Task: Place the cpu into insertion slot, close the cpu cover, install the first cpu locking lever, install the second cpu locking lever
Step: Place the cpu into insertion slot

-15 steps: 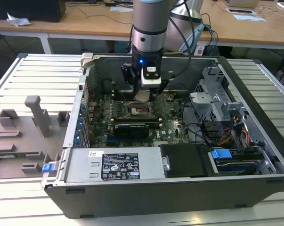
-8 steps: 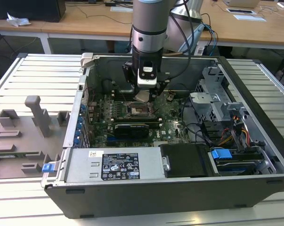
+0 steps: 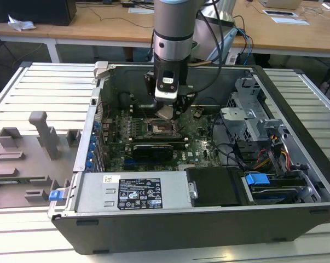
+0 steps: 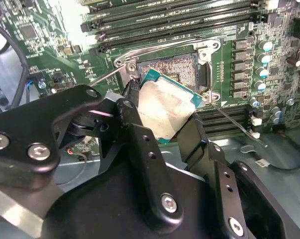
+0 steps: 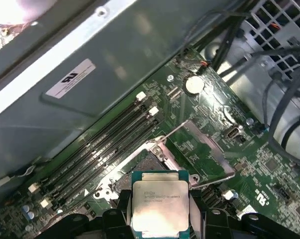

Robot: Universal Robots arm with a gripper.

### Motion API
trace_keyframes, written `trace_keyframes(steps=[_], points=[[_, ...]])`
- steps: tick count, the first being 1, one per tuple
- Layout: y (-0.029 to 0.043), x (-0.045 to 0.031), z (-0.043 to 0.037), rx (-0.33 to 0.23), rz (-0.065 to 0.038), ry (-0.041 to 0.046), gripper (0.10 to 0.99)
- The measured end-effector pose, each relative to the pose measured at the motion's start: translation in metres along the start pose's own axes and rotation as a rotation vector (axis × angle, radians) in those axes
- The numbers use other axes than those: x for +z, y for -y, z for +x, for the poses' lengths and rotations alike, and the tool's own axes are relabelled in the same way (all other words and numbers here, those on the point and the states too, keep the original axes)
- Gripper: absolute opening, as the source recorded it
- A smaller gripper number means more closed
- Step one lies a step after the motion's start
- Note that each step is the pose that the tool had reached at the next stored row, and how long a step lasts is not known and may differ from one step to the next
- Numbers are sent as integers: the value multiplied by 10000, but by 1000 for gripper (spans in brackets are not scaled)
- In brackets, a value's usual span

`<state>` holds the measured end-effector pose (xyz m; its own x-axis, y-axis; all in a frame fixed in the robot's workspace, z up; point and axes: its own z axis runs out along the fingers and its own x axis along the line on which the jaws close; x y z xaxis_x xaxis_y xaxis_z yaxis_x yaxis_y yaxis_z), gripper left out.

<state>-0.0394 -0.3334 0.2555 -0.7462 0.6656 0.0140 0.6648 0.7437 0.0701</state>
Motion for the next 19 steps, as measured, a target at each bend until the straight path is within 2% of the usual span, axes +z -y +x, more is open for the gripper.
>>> trace_keyframes(steps=[13, 19], points=[[0, 8, 0, 1300, 52, 152, 545], [1, 13, 0, 2203, 79, 250, 545]])
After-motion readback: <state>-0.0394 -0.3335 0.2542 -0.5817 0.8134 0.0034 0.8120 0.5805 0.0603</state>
